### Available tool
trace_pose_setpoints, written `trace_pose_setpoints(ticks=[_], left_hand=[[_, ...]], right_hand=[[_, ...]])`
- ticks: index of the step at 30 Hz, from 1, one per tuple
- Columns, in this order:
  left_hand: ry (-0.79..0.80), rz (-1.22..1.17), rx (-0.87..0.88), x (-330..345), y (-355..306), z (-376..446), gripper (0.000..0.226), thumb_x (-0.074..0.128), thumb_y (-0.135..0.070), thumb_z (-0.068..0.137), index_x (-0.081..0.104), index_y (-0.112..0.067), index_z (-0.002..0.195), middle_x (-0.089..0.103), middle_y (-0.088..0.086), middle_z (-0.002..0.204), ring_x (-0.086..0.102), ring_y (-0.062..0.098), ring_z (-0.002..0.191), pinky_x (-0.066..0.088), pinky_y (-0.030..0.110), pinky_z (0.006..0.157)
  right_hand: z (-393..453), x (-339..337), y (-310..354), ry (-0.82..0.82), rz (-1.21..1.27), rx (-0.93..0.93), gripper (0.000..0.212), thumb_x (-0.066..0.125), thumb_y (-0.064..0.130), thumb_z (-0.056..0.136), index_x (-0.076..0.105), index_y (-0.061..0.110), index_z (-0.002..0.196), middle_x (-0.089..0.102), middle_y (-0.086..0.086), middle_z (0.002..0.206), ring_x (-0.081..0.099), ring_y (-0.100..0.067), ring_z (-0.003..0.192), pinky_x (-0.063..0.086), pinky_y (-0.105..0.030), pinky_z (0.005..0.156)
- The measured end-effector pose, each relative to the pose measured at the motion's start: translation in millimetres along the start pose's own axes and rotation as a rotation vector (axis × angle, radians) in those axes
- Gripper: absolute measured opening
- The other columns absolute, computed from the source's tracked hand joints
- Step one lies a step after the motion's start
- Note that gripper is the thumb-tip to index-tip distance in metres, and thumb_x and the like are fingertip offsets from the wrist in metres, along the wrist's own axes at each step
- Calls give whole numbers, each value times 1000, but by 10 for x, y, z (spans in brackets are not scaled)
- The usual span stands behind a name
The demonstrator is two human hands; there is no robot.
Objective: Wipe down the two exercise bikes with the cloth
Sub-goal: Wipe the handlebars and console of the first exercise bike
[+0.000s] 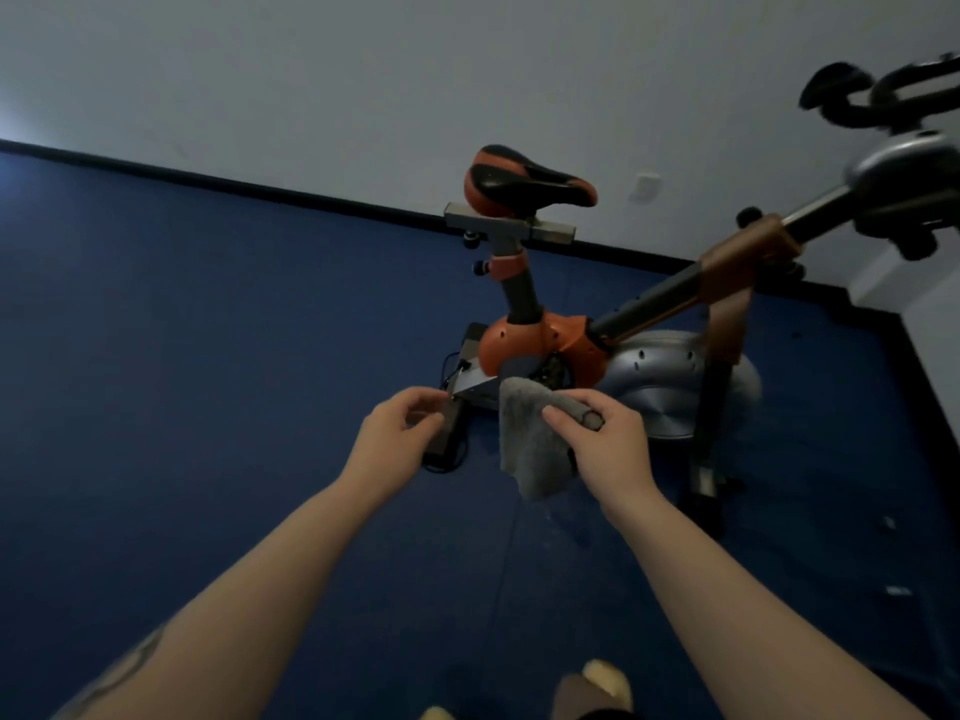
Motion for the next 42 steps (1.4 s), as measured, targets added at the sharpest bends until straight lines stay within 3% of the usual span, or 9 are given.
trace_pose_setpoints(ticks=[9, 15, 20, 27, 30, 33, 38, 42], left_hand=[[25, -57, -28, -395, 381, 704, 23, 57, -16, 95, 63, -27, 115, 65, -13, 109, 58, -1, 100, 43, 9, 74], [27, -9, 15, -813, 401, 1698, 23, 56, -15, 96, 63, -25, 115, 64, -12, 109, 58, 2, 102, 44, 13, 82], [32, 6, 13, -1168, 318, 2554, 23, 56, -16, 97, 62, -27, 116, 64, -12, 112, 57, 2, 103, 45, 19, 87], [16, -58, 54, -1608, 354, 3511, 24, 57, -16, 96, 63, -25, 117, 64, -16, 112, 57, -3, 103, 44, 14, 85], [35, -63, 61, -1879, 501, 4004, 24, 57, -15, 96, 63, -29, 114, 64, -16, 111, 58, 0, 103, 46, 17, 87], [77, -53, 88, -2215, 644, 4587, 24, 57, -14, 95, 63, -30, 113, 65, -14, 112, 59, 3, 104, 46, 20, 88], [175, -6, 155, -2871, 721, 5528, 25, 58, -12, 94, 64, -29, 111, 65, -14, 109, 59, 0, 102, 43, 13, 84], [253, 28, 195, -3162, 699, 6204, 25, 58, -12, 94, 64, -29, 110, 66, -15, 108, 60, 0, 102, 47, 22, 90]], right_hand=[[603, 834, 141, 37, -39, 10, 10, 73, 19, 85, 73, 25, 94, 73, 5, 89, 67, -7, 88, 57, -32, 80], [1465, 1411, 292, 40, -4, -20, 9, 72, 19, 86, 73, 21, 95, 73, 6, 90, 66, -5, 89, 55, -23, 77], [2215, 1795, 537, 76, -6, -33, 7, 69, 20, 89, 73, 23, 92, 72, 6, 90, 66, -5, 87, 54, -26, 78], [3089, 2353, 967, 103, -120, -129, 9, 62, 20, 94, 70, 21, 91, 69, 12, 84, 62, 5, 82, 45, -9, 68], [3470, 2694, 1064, 103, -191, -149, 10, 60, 20, 95, 68, 21, 90, 67, 11, 84, 60, 5, 83, 43, -7, 69], [3866, 3127, 1171, 65, -196, -123, 11, 57, 22, 97, 63, 20, 89, 65, 7, 82, 58, 2, 79, 42, -9, 66], [4429, 3882, 1401, -48, -161, -10, 15, 47, 32, 101, 53, 22, 92, 59, 5, 86, 55, 2, 74, 40, -13, 61], [4780, 4248, 1643, -94, -139, 47, 13, 49, 32, 100, 50, 20, 96, 58, 3, 91, 54, -1, 75, 40, -15, 58]])
Point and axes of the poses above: each hand's wrist, its own z-axis towards the middle knuckle, its own x-axis out of the palm, y = z × x, the point moved 2 cm from there along z, towards the middle knuckle
